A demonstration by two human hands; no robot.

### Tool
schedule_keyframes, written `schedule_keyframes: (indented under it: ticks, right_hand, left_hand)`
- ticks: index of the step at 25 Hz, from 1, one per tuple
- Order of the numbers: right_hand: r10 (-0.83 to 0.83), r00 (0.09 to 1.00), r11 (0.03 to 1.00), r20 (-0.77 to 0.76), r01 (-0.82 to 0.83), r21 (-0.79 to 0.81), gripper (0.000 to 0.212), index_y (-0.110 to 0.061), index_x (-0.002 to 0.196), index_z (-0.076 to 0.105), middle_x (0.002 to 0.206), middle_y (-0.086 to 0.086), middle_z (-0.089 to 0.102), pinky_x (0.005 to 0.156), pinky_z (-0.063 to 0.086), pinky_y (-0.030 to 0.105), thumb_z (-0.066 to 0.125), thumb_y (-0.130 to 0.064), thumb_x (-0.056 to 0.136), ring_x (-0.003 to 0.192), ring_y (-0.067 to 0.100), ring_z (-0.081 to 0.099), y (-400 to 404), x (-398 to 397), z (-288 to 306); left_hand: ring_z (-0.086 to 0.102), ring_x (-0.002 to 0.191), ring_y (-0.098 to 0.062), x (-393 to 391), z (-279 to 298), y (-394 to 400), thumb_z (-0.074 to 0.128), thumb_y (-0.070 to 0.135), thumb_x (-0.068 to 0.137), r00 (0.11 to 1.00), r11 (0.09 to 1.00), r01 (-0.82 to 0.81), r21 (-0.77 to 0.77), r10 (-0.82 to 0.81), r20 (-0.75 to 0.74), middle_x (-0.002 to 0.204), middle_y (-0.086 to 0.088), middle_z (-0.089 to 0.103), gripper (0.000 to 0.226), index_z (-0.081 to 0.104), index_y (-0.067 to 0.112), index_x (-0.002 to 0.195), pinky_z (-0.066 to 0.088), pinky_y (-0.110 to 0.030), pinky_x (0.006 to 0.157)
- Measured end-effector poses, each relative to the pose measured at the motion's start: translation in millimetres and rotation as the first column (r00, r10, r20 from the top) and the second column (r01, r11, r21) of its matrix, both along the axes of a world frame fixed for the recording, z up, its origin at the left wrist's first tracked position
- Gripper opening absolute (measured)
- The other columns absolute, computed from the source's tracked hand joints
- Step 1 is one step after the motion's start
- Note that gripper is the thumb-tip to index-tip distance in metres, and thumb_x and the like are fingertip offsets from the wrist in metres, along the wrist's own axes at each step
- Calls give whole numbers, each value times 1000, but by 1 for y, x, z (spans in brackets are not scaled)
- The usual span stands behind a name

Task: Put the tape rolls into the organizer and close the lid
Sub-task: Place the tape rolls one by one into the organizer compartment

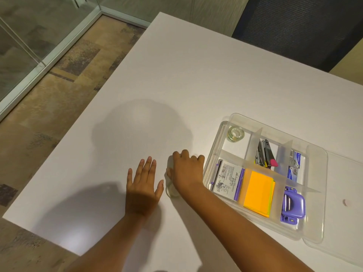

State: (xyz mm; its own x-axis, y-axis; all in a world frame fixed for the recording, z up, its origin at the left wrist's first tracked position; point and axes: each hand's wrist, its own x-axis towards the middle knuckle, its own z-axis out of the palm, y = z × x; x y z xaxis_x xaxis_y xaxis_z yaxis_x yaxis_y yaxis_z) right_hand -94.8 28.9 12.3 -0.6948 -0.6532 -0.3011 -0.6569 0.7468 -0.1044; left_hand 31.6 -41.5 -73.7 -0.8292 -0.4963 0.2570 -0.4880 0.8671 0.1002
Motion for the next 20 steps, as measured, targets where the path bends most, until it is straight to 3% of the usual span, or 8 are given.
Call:
schedule_keyframes:
  ticks: [3,5,7,9,14,20]
  right_hand:
    - [-110,968,958,227,164,-235,41,-14,119,49,115,10,54,76,43,32,60,-35,85,97,29,58,8,-15,18]
    - [-215,880,825,424,396,-404,46,-14,118,53,117,11,56,75,44,28,70,-31,79,99,27,60,16,-36,35]
    - [-293,835,690,466,522,-502,47,-11,113,56,115,14,59,76,46,31,77,-24,73,98,28,61,32,-64,50]
    - [-384,811,620,441,580,-528,47,-9,109,54,115,13,59,72,42,28,79,-21,71,95,25,58,52,-92,58]
    - [-470,785,643,404,618,-453,38,-10,106,54,112,8,61,73,36,25,75,-20,76,99,21,56,91,-125,46]
    - [-559,767,675,315,642,-364,47,-4,107,52,109,16,63,59,34,24,78,-23,73,81,18,49,92,-130,18]
  left_hand:
    - [45,130,-28,0,1,0,44,37,90,1000,1000,-10,19,10,4,139,-11,49,52,46,8,134,38,-53,105]
    - [43,131,-26,-1,2,1,42,37,90,1000,999,-19,49,19,5,141,-10,47,52,45,9,135,36,-51,106]
    - [42,132,-26,-1,3,2,41,36,90,1000,998,-21,66,21,3,142,-9,47,52,45,10,135,35,-51,107]
    - [42,132,-25,-1,4,2,41,36,90,1000,996,-23,86,23,4,142,-9,47,52,44,10,135,34,-51,107]
    - [42,132,-26,-1,4,1,38,37,91,999,994,-32,105,29,31,142,-9,47,52,44,10,135,34,-52,107]
    - [42,132,-27,-1,6,1,37,38,91,998,992,-32,122,25,60,142,-10,47,53,44,10,135,35,-52,106]
